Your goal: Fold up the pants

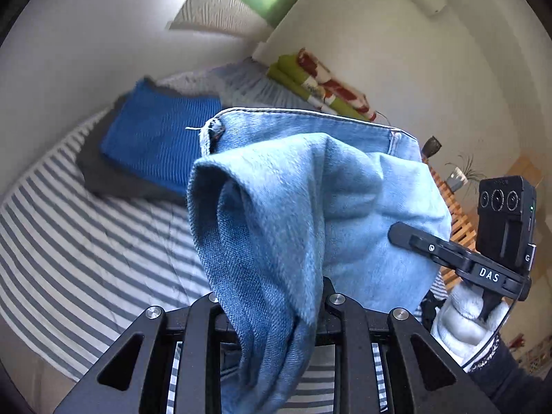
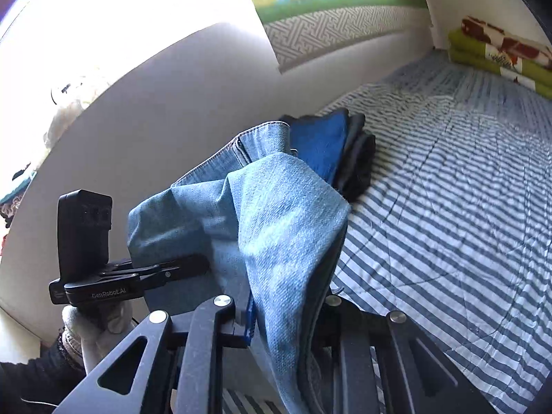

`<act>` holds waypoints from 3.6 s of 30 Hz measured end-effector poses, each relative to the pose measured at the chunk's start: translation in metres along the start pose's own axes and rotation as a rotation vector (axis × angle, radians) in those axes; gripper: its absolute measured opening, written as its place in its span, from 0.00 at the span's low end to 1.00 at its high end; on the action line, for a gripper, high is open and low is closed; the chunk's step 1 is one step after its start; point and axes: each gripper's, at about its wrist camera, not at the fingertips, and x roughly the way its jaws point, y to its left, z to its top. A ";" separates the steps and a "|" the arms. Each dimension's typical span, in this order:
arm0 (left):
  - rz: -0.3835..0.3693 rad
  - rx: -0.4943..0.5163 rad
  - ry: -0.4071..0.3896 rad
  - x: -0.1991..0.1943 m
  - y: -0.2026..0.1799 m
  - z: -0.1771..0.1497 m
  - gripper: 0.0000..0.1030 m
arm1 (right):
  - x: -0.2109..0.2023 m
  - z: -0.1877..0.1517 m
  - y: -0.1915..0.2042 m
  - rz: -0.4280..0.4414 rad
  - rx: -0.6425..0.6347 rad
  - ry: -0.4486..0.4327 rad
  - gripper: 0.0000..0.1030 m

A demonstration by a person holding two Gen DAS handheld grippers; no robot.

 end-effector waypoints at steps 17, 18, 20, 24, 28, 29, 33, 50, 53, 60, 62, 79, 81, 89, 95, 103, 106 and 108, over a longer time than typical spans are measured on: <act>0.186 0.158 -0.055 0.020 0.083 0.204 0.23 | 0.129 0.162 -0.003 0.027 0.117 -0.078 0.17; 0.194 0.160 -0.044 0.033 0.090 0.214 0.23 | 0.143 0.170 -0.014 0.027 0.133 -0.068 0.17; 0.213 0.159 -0.022 0.061 0.111 0.228 0.23 | 0.174 0.182 -0.037 0.024 0.164 -0.044 0.17; 0.248 0.153 0.036 0.126 0.145 0.250 0.24 | 0.233 0.195 -0.075 -0.015 0.170 -0.001 0.17; 0.405 0.156 0.062 0.183 0.176 0.265 0.42 | 0.284 0.213 -0.112 -0.185 0.147 0.086 0.40; 0.431 0.138 0.056 0.187 0.183 0.269 0.43 | 0.285 0.217 -0.124 -0.217 0.176 0.075 0.40; 0.459 0.089 -0.011 0.175 0.196 0.282 0.61 | 0.259 0.223 -0.168 -0.228 0.332 -0.041 0.42; 0.494 0.237 0.023 0.245 0.192 0.248 0.61 | 0.342 0.184 -0.111 -0.368 -0.045 0.095 0.41; 0.519 0.259 0.014 0.242 0.180 0.247 0.63 | 0.336 0.188 -0.101 -0.409 -0.060 0.092 0.40; 0.377 0.172 -0.014 0.155 0.159 0.212 0.64 | 0.252 0.148 -0.059 -0.334 -0.121 0.018 0.42; 0.376 0.196 0.020 0.146 0.150 0.190 0.64 | 0.249 0.125 -0.055 -0.328 -0.115 0.057 0.42; 0.450 0.143 0.083 0.035 0.007 0.029 0.66 | 0.075 -0.004 -0.028 -0.426 0.068 0.116 0.42; 0.431 0.170 0.038 0.004 -0.025 0.008 0.66 | 0.041 -0.016 -0.009 -0.447 0.060 0.069 0.42; 0.353 0.261 -0.052 -0.092 -0.151 -0.088 0.70 | -0.068 -0.081 0.038 -0.493 0.061 -0.079 0.48; 0.325 0.287 -0.115 -0.153 -0.207 -0.146 0.78 | -0.119 -0.136 0.051 -0.539 0.142 -0.130 0.49; 0.276 0.323 -0.120 -0.184 -0.247 -0.192 0.83 | -0.155 -0.192 0.060 -0.629 0.214 -0.144 0.50; 0.297 0.344 -0.105 -0.181 -0.253 -0.203 0.85 | -0.162 -0.201 0.063 -0.640 0.225 -0.146 0.50; 0.307 0.341 -0.091 -0.178 -0.252 -0.210 0.85 | -0.163 -0.204 0.063 -0.633 0.230 -0.142 0.50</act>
